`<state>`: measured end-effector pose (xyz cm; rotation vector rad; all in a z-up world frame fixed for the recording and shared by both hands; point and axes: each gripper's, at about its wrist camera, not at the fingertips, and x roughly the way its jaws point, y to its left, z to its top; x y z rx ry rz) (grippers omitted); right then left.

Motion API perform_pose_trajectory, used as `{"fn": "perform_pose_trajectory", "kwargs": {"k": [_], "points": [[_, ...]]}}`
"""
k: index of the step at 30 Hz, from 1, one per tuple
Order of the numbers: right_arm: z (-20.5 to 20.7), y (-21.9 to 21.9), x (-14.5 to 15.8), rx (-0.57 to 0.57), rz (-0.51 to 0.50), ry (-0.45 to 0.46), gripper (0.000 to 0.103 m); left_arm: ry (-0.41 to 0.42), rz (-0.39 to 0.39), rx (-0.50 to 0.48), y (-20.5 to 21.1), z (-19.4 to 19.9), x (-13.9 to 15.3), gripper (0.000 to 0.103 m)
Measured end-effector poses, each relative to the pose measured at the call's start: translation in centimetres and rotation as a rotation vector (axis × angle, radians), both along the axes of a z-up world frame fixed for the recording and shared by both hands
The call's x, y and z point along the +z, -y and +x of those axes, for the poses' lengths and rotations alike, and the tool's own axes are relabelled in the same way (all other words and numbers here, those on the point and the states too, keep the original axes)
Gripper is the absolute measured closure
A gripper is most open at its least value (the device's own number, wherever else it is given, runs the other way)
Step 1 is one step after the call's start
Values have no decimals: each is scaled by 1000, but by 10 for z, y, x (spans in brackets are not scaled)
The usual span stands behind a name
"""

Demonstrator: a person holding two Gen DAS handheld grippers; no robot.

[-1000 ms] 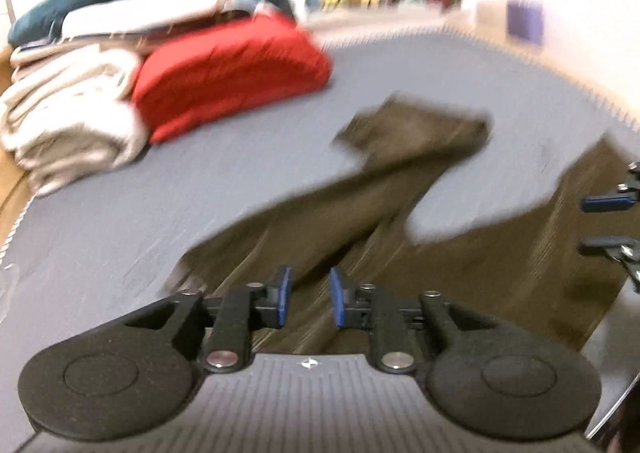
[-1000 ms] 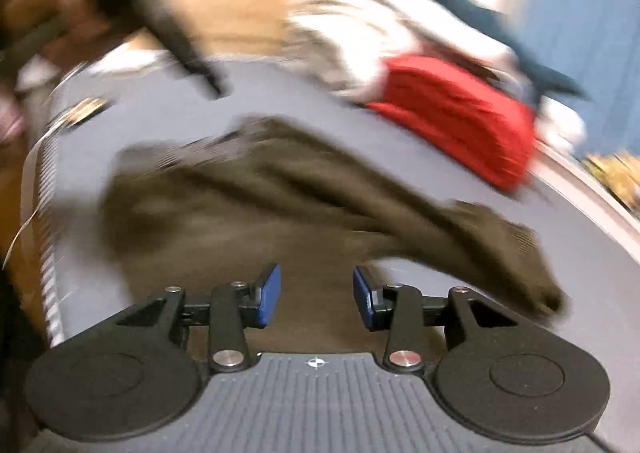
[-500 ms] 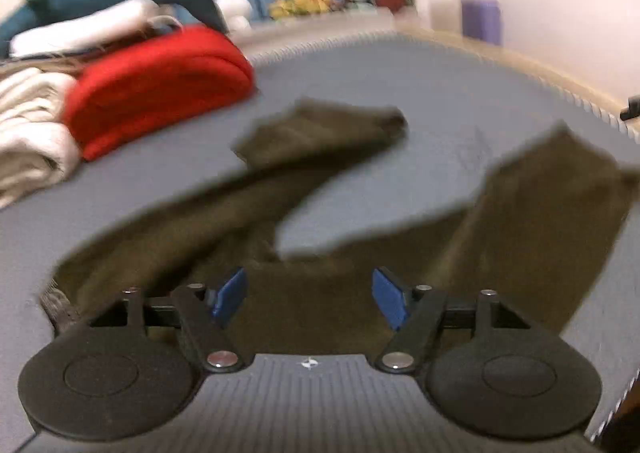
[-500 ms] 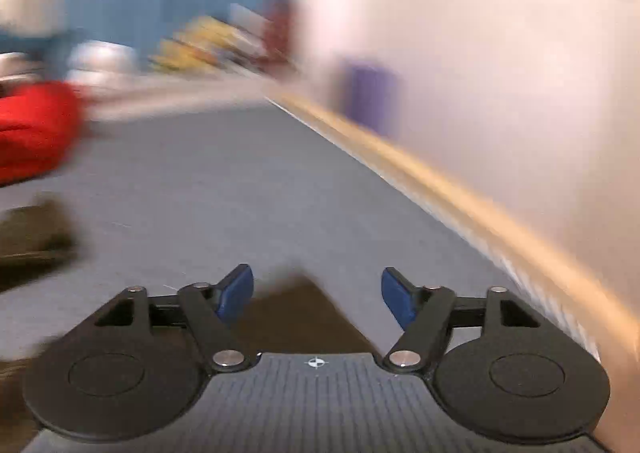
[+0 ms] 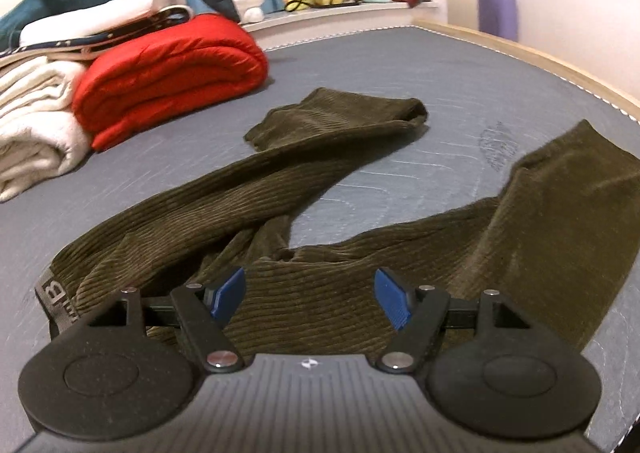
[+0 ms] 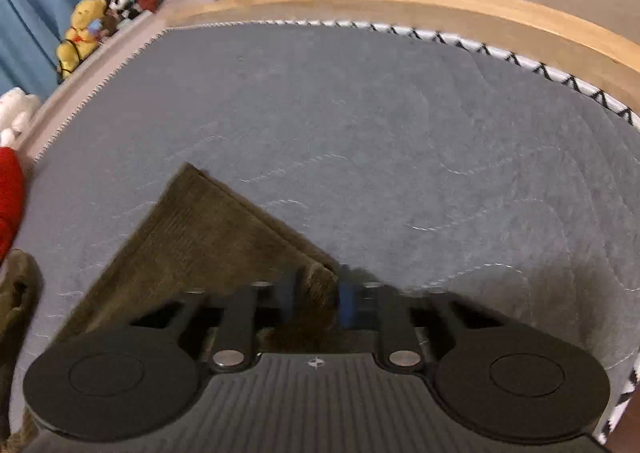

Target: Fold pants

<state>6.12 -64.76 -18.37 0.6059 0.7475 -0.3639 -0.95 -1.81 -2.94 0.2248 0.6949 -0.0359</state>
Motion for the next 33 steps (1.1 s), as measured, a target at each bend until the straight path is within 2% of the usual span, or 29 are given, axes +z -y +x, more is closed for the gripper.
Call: {"fn": "perform_pose_trajectory", "kwargs": {"k": [3, 7, 9, 11, 13, 14, 15, 16, 17, 18, 19, 21, 22, 24, 25, 26, 28, 31, 32, 33], "points": [[-10, -7, 27, -64, -37, 47, 92, -4, -32, 22, -5, -1, 3, 26], [-33, -10, 58, -204, -112, 44, 92, -13, -44, 9, -5, -5, 5, 26], [-37, -7, 59, -234, -127, 4, 92, -33, -44, -13, -2, -5, 2, 26], [-29, -4, 47, -196, -116, -55, 91, -64, -59, -37, 1, -6, -3, 26], [-27, -5, 42, -271, -180, -101, 87, -121, -82, -73, 5, -5, -12, 27], [-29, -6, 43, -287, -212, -101, 87, -147, -98, -89, 7, -6, -17, 28], [-32, -9, 46, -286, -230, -83, 85, -174, -116, -107, 8, -6, -22, 35], [-30, -13, 50, -271, -243, -57, 84, -203, -128, -125, 12, -6, -29, 49], [-30, -18, 54, -244, -254, -26, 79, -238, -140, -145, 14, -6, -37, 57], [-27, -27, 57, -208, -267, 6, 72, -269, -148, -155, 16, -5, -44, 70], [-26, -33, 58, -174, -272, 26, 68, -314, -148, -159, 19, -4, -55, 76], [-20, -44, 51, -59, -219, 22, 46, -400, -116, -156, 23, -2, -78, 76], [-12, -47, 43, -4, -176, -13, 45, -383, -96, -173, 25, -4, -78, 76], [1, -54, 21, 45, -121, -125, 46, -374, -96, -173, 25, -4, -68, 76], [4, -57, 15, 30, -116, -159, 46, -348, -116, -161, 23, -4, -61, 76], [6, -60, 14, 18, -110, -152, 46, -315, -127, -155, 22, -5, -53, 76], [11, -67, 24, 28, -123, -97, 46, -254, -132, -158, 22, -6, -39, 70], [19, -100, 50, 98, -198, 27, 46, -230, -131, -142, 25, -1, -34, 70], [21, -112, 56, 127, -216, 61, 53, -230, -132, -137, 26, 1, -34, 70], [25, -129, 63, 174, -233, 103, 69, -228, -134, -129, 27, 3, -35, 70]]}}
